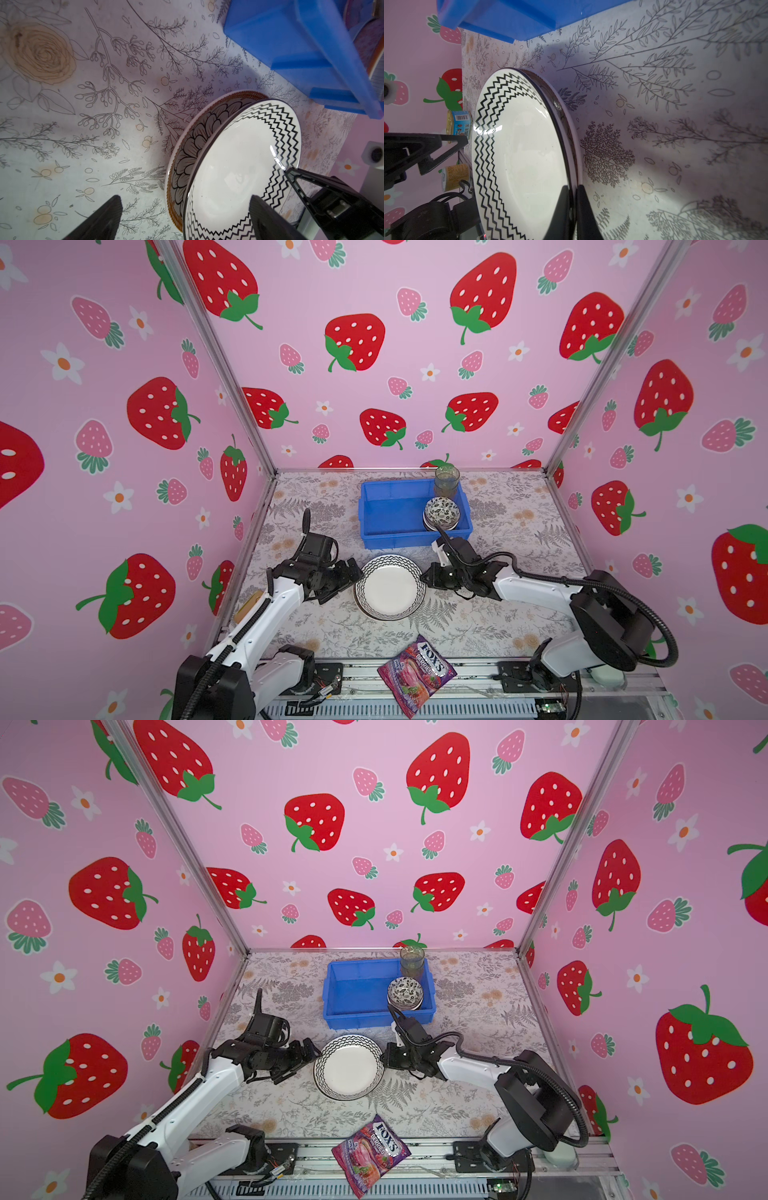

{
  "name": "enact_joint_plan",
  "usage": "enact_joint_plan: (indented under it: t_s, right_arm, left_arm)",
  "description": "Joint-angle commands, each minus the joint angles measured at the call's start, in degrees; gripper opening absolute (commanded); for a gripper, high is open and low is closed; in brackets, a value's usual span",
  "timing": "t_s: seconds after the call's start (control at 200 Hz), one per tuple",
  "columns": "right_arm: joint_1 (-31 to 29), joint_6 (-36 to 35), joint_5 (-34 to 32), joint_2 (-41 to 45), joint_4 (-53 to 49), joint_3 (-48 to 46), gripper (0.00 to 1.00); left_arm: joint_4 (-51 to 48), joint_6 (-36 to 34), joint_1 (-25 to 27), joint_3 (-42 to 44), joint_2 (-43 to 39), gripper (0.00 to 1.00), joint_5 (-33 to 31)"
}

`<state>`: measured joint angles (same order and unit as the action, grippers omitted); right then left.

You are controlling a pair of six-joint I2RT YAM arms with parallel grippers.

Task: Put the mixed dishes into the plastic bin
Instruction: 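Close the right gripper on the plate rim and tilt it up while the left approaches, then close the left gripper on the tilted zigzag plate rim while the right holds it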

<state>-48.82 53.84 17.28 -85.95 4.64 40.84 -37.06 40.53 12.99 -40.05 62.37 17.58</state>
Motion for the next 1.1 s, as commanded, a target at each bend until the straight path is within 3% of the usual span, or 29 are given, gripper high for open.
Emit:
enact_joint_plan:
  t_s: [0.0,0.31,0.595,1.096]
  right_arm:
    - [0.5,2.2,3.7,3.5,6.4,0.7,0.00]
    - [0.5,2.4,4.8,4.0,7.0,1.2,0.00]
    - [0.5,2.1,5.2,4.1,6.9,1.6,0.00]
    - [0.5,2.1,6.2,4.3,6.8,2.6,0.00]
  left_arm:
    - [1.3,-0.1,-0.2,0.2,0.7,0.95,2.3]
    - [4.4,-0.1,0.1,1.2,3.3,0.78,5.0]
    - [5.4,0.0,1.1,0.8,4.5,0.50,5.5]
    - [6.1,0.1,2.5,0.5,5.6,0.30,5.4]
